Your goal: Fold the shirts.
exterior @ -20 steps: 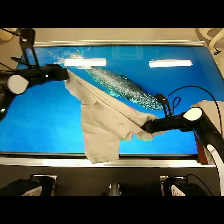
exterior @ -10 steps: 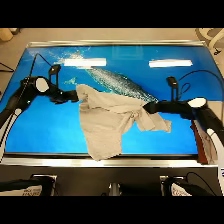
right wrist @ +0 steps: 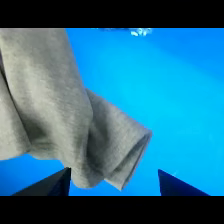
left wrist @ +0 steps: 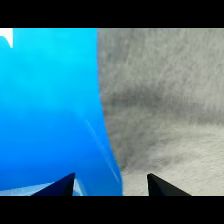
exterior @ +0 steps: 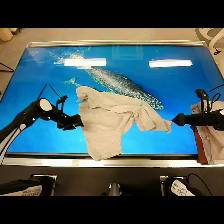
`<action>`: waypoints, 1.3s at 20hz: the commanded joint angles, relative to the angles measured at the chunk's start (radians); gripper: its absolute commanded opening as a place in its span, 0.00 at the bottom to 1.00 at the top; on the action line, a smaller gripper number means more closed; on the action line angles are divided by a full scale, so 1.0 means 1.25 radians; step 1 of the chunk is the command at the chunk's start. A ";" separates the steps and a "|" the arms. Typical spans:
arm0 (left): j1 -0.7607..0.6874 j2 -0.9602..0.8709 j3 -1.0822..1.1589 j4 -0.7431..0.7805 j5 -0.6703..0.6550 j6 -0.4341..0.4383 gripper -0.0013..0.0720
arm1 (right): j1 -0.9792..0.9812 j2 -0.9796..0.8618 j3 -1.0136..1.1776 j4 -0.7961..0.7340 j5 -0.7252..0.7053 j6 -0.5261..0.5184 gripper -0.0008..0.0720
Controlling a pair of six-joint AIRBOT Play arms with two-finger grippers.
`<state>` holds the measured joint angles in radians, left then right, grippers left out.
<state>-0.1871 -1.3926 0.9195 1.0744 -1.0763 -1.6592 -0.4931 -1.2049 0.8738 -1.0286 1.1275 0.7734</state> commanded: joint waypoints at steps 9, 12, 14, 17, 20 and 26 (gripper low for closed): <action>-0.070 -0.005 -0.072 -0.107 0.199 -0.013 0.13 | -0.020 -0.086 -0.054 -0.084 -0.016 0.057 0.79; -0.070 0.005 -0.072 -0.106 0.216 -0.013 0.06 | -0.020 -0.114 -0.054 -0.081 -0.035 0.057 0.71; -0.070 0.015 -0.072 -0.106 0.223 -0.013 0.06 | -0.013 -0.136 -0.054 -0.061 -0.043 0.057 0.68; -0.070 0.029 -0.072 -0.107 0.226 -0.013 0.06 | 0.052 -0.162 -0.054 -0.060 -0.070 0.057 0.68; -0.070 0.051 -0.072 -0.107 0.226 -0.013 0.06 | 0.110 -0.170 -0.053 -0.076 -0.129 0.086 0.41; -0.070 0.134 -0.015 -0.106 0.234 0.069 0.06 | 0.116 -0.125 -0.005 -0.074 -0.007 0.062 0.04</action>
<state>-0.2745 -1.2751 0.8589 0.9421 -0.7914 -1.6470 -0.3565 -1.3987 0.8326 -1.1324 1.0492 0.8635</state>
